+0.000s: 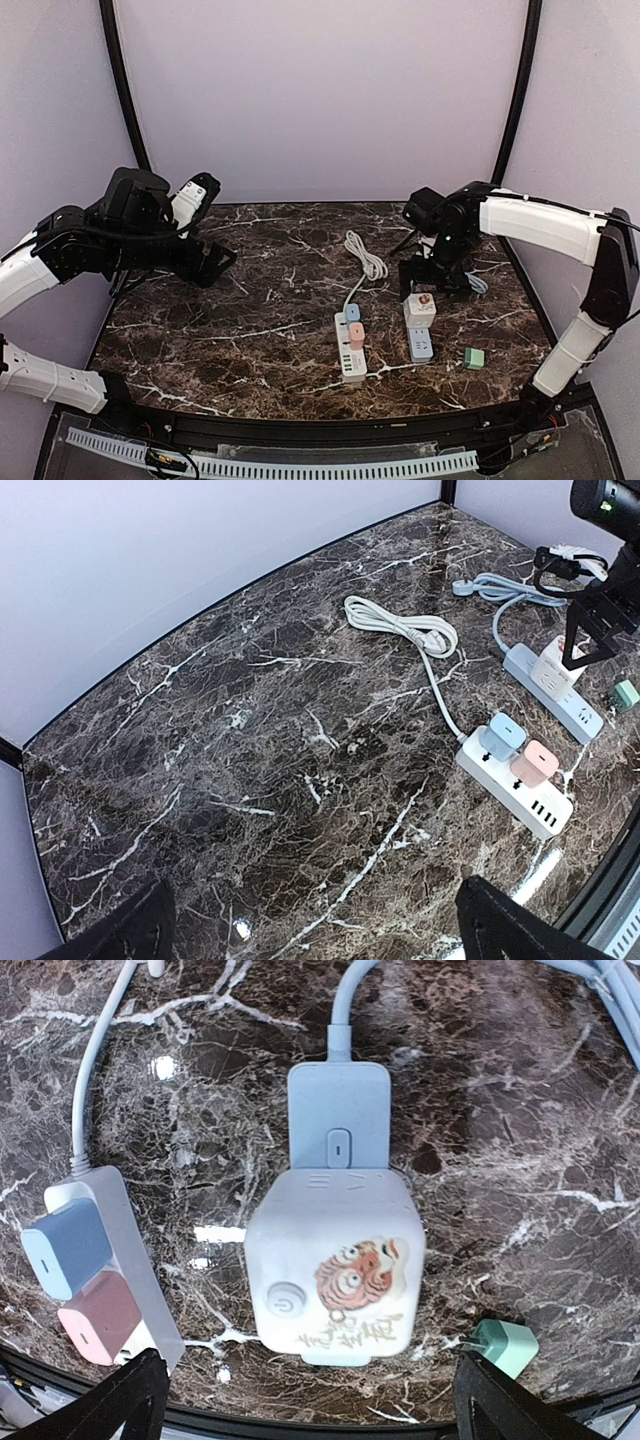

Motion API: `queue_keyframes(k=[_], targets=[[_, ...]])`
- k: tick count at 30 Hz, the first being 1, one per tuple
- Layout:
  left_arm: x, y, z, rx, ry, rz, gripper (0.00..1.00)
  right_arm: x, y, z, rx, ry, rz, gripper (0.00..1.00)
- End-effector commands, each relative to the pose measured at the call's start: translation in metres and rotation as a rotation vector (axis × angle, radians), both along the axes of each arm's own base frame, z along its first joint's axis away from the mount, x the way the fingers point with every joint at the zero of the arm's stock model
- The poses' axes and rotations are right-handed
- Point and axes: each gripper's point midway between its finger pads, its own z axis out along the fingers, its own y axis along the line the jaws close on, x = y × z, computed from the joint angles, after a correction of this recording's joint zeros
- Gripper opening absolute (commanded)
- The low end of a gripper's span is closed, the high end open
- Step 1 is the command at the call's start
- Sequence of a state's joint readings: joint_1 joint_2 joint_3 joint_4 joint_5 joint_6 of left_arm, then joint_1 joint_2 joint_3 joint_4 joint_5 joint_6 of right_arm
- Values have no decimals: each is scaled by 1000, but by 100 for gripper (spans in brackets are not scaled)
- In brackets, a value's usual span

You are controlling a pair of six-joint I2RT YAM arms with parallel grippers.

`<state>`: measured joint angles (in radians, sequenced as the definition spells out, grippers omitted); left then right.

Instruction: Insert the plug

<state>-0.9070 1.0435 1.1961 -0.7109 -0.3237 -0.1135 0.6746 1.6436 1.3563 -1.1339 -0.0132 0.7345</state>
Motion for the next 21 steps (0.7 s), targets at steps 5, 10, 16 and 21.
queue_keyframes(k=[5,10,16,21], targets=[[-1,-11,0,-22,4,-46,100,-31,-41,6,-75,11,-83,98],[2,-22,-2,-34,19,-66,100,-57,-67,2,-104,31,-148,94],[2,-30,-7,-48,43,-84,100,-82,-87,-8,-106,53,-213,90],[2,-36,-10,-61,61,-91,100,-98,-100,-25,-113,75,-266,88]])
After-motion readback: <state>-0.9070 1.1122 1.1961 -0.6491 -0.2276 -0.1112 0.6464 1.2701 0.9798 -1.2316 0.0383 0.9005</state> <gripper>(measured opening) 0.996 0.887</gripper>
